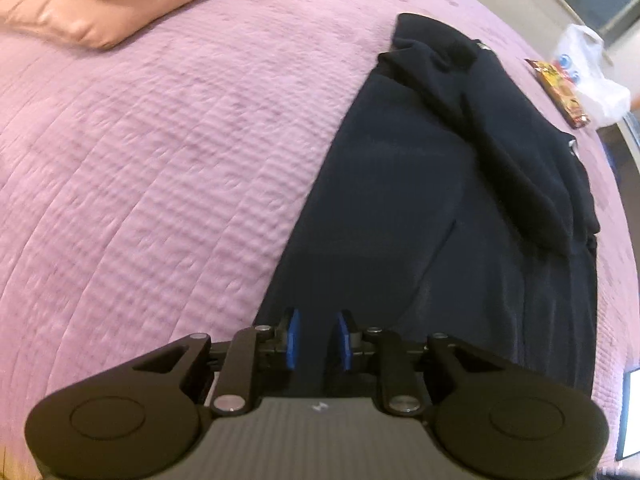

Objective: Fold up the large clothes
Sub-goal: 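Grasp the hoodie hem edge with both tools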

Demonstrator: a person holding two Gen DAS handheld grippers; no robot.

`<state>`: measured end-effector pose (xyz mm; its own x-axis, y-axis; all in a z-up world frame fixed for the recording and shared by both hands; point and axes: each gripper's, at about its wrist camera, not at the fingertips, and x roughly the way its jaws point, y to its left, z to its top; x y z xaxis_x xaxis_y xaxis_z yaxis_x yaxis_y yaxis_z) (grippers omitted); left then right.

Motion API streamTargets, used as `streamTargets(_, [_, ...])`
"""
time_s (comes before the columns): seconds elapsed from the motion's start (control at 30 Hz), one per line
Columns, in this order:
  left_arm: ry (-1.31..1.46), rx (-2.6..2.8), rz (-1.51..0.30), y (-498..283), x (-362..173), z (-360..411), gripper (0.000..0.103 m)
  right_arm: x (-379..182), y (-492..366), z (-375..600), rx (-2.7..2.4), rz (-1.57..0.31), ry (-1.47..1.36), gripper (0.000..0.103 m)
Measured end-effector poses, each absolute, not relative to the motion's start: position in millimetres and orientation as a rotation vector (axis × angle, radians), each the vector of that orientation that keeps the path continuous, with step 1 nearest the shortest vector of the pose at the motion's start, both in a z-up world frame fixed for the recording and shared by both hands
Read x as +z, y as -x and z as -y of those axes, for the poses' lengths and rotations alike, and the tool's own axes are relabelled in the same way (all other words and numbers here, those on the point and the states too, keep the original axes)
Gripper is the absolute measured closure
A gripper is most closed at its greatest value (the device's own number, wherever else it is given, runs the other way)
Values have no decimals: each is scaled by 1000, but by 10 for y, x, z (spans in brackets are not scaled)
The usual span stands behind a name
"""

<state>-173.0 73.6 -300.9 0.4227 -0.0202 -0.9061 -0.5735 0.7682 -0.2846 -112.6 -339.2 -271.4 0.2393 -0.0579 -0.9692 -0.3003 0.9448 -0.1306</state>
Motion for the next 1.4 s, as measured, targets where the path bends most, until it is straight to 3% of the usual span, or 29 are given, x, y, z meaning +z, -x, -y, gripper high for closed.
streamTargets(0.17, [589, 373, -1103, 2013, -2957, -590, 80, -2841, 1515, 3881, 130, -1489, 314, 92])
streamTargets(0.27, [573, 371, -1119, 2110, -2935, -561, 80, -2705, 1589, 4035, 124, -1439, 256, 89])
streamTargets(0.3, [584, 368, -1117, 2143, -2926, -574, 80, -2631, 1558, 4051, 146, -1396, 209, 82])
streamTargets(0.33, [596, 365, -1116, 2173, -2917, -586, 79, -2583, 1519, 4048, 162, -1362, 174, 62])
streamTargets(0.4, [626, 358, -1115, 2229, -2908, -631, 73, -2533, 1406, 3984, 220, -1301, 95, 36])
streamTargets(0.43, [647, 353, -1122, 2258, -2905, -660, 66, -2534, 1348, 3944, 245, -1281, 69, 33])
streamTargets(0.5, [673, 345, -1124, 2317, -2894, -676, 58, -2584, 1248, 3874, 270, -1279, 37, 33])
streamTargets(0.57, [662, 363, -1139, 2385, -2881, -693, 35, -2661, 1165, 3889, 277, -1292, -7, 33])
streamTargets(0.6, [657, 373, -1147, 2410, -2883, -703, 32, -2705, 1163, 3910, 272, -1301, -23, 33])
streamTargets(0.83, [908, 263, -1166, 2604, -3254, -894, 33, -2990, 1015, 4121, 261, -1400, -261, 32])
streamTargets(1.03, [910, 231, -1124, 2598, -3285, -854, 34, -3094, 1015, 4088, 266, -1421, -281, 29])
streamTargets(1.1, [908, 223, -1122, 2575, -3284, -821, 44, -3088, 1047, 4051, 279, -1416, -258, 30])
streamTargets(1.17, [895, 214, -1129, 2533, -3298, -763, 59, -3082, 1102, 3979, 304, -1407, -225, 44])
streamTargets(1.23, [839, 216, -1141, 2506, -3278, -699, 78, -3070, 1147, 3931, 329, -1400, -199, 75])
streamTargets(1.27, [832, 206, -1145, 2488, -3272, -713, 84, -3057, 1155, 3938, 350, -1395, -217, 84])
streamTargets(1.4, [880, 194, -1120, 2436, -3219, -799, 90, -2999, 1121, 4007, 377, -1373, -292, 90])
